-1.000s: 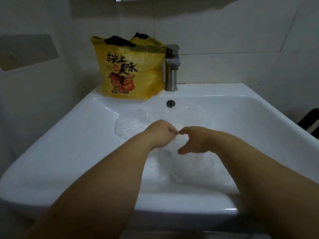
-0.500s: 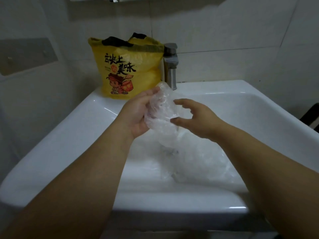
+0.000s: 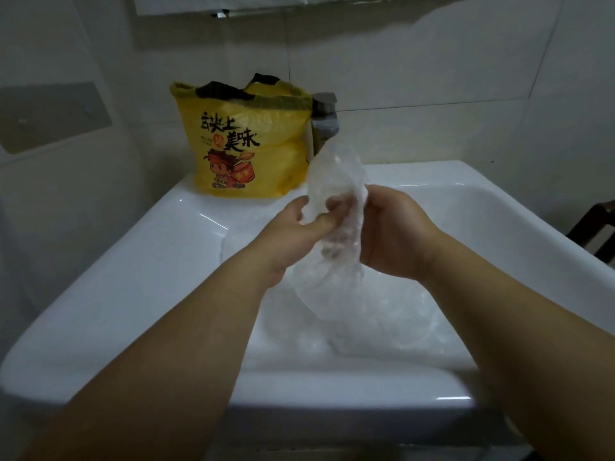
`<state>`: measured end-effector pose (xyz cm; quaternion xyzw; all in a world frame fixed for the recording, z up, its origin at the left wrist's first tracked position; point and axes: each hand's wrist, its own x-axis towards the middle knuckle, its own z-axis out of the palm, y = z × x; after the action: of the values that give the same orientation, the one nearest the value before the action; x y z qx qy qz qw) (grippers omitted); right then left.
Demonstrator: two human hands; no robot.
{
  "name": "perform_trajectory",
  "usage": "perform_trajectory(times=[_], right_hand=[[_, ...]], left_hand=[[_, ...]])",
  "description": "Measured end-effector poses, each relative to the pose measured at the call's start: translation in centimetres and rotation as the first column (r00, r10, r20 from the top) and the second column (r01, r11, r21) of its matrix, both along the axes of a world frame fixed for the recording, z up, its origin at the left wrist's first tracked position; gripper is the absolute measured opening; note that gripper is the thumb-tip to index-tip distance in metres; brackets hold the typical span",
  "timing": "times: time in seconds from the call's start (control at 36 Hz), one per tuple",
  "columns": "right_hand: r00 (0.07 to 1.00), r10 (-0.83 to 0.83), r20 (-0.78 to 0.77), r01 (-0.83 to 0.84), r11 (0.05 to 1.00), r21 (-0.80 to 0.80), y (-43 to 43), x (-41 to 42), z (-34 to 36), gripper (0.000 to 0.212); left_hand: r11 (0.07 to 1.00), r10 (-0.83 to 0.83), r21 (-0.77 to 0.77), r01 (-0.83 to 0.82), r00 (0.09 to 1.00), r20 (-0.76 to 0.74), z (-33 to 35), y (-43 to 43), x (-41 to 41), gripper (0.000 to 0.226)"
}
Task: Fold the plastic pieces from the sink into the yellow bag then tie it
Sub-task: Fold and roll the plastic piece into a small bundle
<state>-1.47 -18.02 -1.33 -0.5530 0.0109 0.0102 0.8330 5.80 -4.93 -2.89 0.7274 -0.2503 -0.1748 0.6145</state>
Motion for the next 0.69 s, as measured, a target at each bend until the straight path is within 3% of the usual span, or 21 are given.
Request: perform_trajectory(times=[0.11, 0.17, 0.28, 0.33, 0.39, 0.44, 0.53, 0.56, 0.69], right_hand=[[0.995, 0.102, -0.005, -0.1, 0.977, 0.188, -0.4, -0.1, 0.3, 0.033], [0.992, 0.127, -0.006, -0.124, 0.973, 0.194, -0.5, -0.2, 0.4, 0.037], [0.989, 0.142, 0.041, -0.147, 0.974, 0.171, -0.7, -0.6, 0.6, 0.061], [0.986, 0.158, 0.056, -0.163, 0.981, 0.102, -0.4, -0.9, 0.8, 0.066], [0.996, 0.06, 0.065, -0.057, 0.997, -0.049, -0.2, -0.5, 0.5, 0.049], [0.989, -0.143, 0.043, 0.147, 0.982, -0.121, -0.1, 0.1, 0.1, 0.038], [0.941, -0.337, -0.044, 0.335, 0.941, -0.04, -0.6, 0.5, 0.1, 0.034], [0.925, -0.371, -0.081, 0.372, 0.928, -0.008, -0.8, 0.5, 0.2, 0.037], [0.842, -0.517, -0.156, 0.522, 0.853, -0.008, -1.5, 0.4, 0.4, 0.045]], left_hand=[[0.999, -0.006, -0.05, 0.004, 1.0, -0.023, -0.4, -0.1, 0.3, 0.126], [0.996, 0.002, -0.084, -0.003, 1.0, -0.013, -0.5, -0.3, 0.3, 0.12], [0.978, 0.111, -0.177, -0.109, 0.994, 0.001, -0.7, -0.7, 0.8, 0.079], [0.971, 0.165, -0.172, -0.163, 0.986, -0.005, -0.7, -0.7, 1.0, 0.078], [0.968, 0.187, -0.171, -0.183, 0.982, 0.007, -0.8, -0.6, 1.2, 0.081], [0.969, 0.175, -0.175, -0.172, 0.985, 0.002, -0.8, -0.6, 1.2, 0.072], [0.954, 0.171, -0.236, -0.185, 0.982, -0.078, -0.5, -0.3, 1.6, 0.025], [0.947, 0.181, -0.249, -0.204, 0.977, -0.115, -0.2, -0.1, 1.7, 0.018], [0.931, 0.239, -0.228, -0.287, 0.947, -0.215, 0.7, 0.4, 1.7, 0.031]])
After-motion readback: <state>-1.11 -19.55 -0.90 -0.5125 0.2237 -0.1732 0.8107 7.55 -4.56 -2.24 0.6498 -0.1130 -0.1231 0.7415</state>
